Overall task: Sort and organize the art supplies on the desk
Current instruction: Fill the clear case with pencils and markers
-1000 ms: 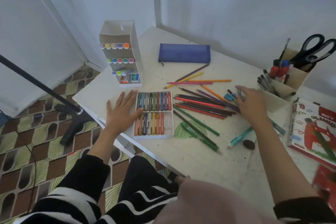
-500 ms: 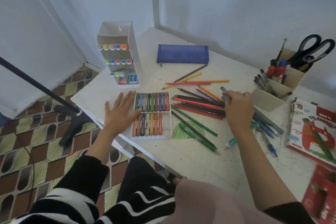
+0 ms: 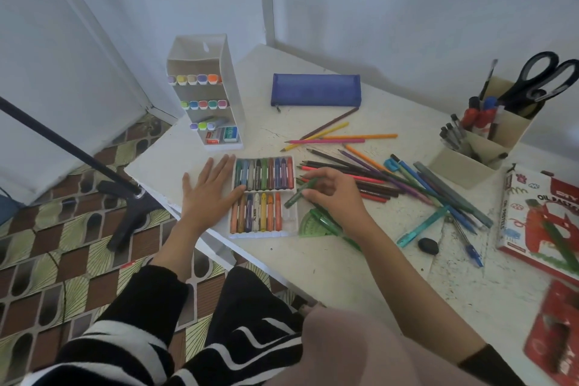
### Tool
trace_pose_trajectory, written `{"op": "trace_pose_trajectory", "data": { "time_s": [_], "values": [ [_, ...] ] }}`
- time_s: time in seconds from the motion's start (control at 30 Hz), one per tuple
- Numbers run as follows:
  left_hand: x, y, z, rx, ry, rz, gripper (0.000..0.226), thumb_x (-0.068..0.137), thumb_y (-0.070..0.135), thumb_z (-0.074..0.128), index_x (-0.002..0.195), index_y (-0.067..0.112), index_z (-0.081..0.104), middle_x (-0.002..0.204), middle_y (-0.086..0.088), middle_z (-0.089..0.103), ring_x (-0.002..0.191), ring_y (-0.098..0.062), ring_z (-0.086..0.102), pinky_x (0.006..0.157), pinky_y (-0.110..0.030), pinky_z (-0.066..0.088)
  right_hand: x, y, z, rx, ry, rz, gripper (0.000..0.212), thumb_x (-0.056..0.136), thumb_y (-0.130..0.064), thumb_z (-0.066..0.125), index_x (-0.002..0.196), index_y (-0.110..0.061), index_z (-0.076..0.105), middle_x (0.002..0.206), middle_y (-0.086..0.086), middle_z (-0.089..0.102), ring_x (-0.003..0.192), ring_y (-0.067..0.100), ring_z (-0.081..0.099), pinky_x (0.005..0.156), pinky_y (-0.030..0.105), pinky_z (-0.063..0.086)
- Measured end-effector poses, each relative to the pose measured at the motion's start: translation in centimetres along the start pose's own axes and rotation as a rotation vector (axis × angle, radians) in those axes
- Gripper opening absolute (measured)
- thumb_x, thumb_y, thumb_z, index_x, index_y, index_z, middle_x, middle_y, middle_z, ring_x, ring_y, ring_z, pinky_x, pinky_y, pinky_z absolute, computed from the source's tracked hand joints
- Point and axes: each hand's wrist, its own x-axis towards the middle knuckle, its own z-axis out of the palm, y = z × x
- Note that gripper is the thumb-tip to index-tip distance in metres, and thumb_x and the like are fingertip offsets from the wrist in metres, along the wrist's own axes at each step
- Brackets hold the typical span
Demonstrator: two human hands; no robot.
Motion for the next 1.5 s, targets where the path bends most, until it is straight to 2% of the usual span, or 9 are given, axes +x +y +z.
{"op": "trace_pose_trajectory", "data": {
  "time_s": [0.17,0.47,0.73,0.87,1.03,1.17,1.27,1.4,1.5],
  "values": [
    [0.0,0.0,0.0,-0.005,0.001,-0.001,0.075,0.083,0.068,0.011,0.149,0.040,-0.009,0.158,0.017,-0.006,0.146,-0.009,-0.011,0.114,-0.056,-0.007,0.1,0.0,1.9,-0.217,-0.088,-0.037,0.022,0.079,-0.013,0.073,0.098,-0.021,0.063,0.079,-0.005,0.068,0.063,-0.002,0.058,0.064,0.012,0.050],
    [0.1,-0.1,0.2,-0.005,0.013,0.005,0.075,0.083,0.069,0.011,0.149,0.039,-0.008,0.158,0.016,-0.005,0.146,-0.009,-0.010,0.114,-0.056,-0.007,1.1,-0.3,3.4,-0.448,-0.138,-0.047,0.038,0.087,-0.015,0.065,0.124,-0.014,0.059,0.091,0.003,0.064,0.073,0.008,0.053,0.069,0.016,0.047],
    [0.2,-0.1,0.2,0.002,0.005,-0.008,0.076,0.082,0.070,0.010,0.149,0.040,-0.010,0.158,0.018,-0.006,0.145,-0.008,-0.012,0.114,-0.056,-0.007,0.5,0.4,4.2,-0.484,-0.087,-0.119,0.044,0.082,-0.012,0.070,0.123,-0.018,0.054,0.084,-0.007,0.049,0.070,0.001,0.044,0.077,0.023,0.045],
    [0.2,-0.2,0.3,-0.007,0.010,-0.001,0.082,0.075,0.077,0.001,0.148,0.041,-0.011,0.157,0.019,-0.007,0.145,-0.008,-0.012,0.114,-0.056,-0.007,0.5,0.5,4.1,-0.502,-0.100,-0.119,0.049,0.083,-0.009,0.068,0.126,-0.019,0.049,0.096,-0.008,0.043,0.078,0.001,0.042,0.086,0.023,0.042],
    [0.2,-0.3,0.3,-0.011,0.011,-0.002,0.080,0.078,0.075,0.004,0.148,0.041,-0.011,0.157,0.019,-0.006,0.145,-0.008,-0.011,0.114,-0.057,-0.006,0.3,0.7,4.0,-0.528,-0.080,-0.155,0.047,0.083,-0.012,0.067,0.127,-0.019,0.050,0.104,-0.007,0.042,0.078,-0.002,0.039,0.086,0.021,0.041],
    [0.2,-0.4,0.4,-0.012,0.019,0.006,0.079,0.075,0.077,0.001,0.145,0.044,-0.015,0.157,0.020,-0.006,0.145,-0.007,-0.011,0.113,-0.056,-0.007,0.7,1.4,1.3,-0.591,0.088,-0.188,0.035,0.088,-0.024,0.062,0.122,-0.017,0.056,0.110,-0.004,0.050,0.097,0.007,0.046,0.094,0.024,0.041],
    [0.4,-0.4,0.5,-0.021,0.021,0.004,0.077,0.079,0.075,0.006,0.147,0.044,-0.012,0.157,0.020,-0.005,0.145,-0.006,-0.010,0.113,-0.056,-0.007,0.5,1.8,-3.8,-0.707,0.322,-0.156,0.029,0.092,-0.018,0.057,0.121,-0.013,0.059,0.117,0.003,0.054,0.114,0.016,0.045,0.100,0.028,0.036],
    [0.2,-0.2,0.4,-0.012,0.026,-0.001,0.075,0.082,0.072,0.009,0.148,0.042,-0.010,0.158,0.019,-0.004,0.145,-0.007,-0.010,0.113,-0.056,-0.007,-1.1,2.8,-11.8,-0.852,0.613,0.049,0.028,0.095,-0.012,0.050,0.121,-0.006,0.057,0.115,0.012,0.058,0.107,0.025,0.051,0.091,0.037,0.042],
    [0.1,0.0,0.3,-0.009,0.027,-0.006,0.075,0.083,0.071,0.009,0.149,0.041,-0.009,0.158,0.018,-0.004,0.146,-0.009,-0.008,0.113,-0.056,-0.006,-2.7,4.3,-15.6,-0.897,0.650,0.249,0.028,0.096,-0.022,0.049,0.115,-0.004,0.058,0.108,0.016,0.059,0.099,0.029,0.054,0.084,0.043,0.048]
  ]
}}
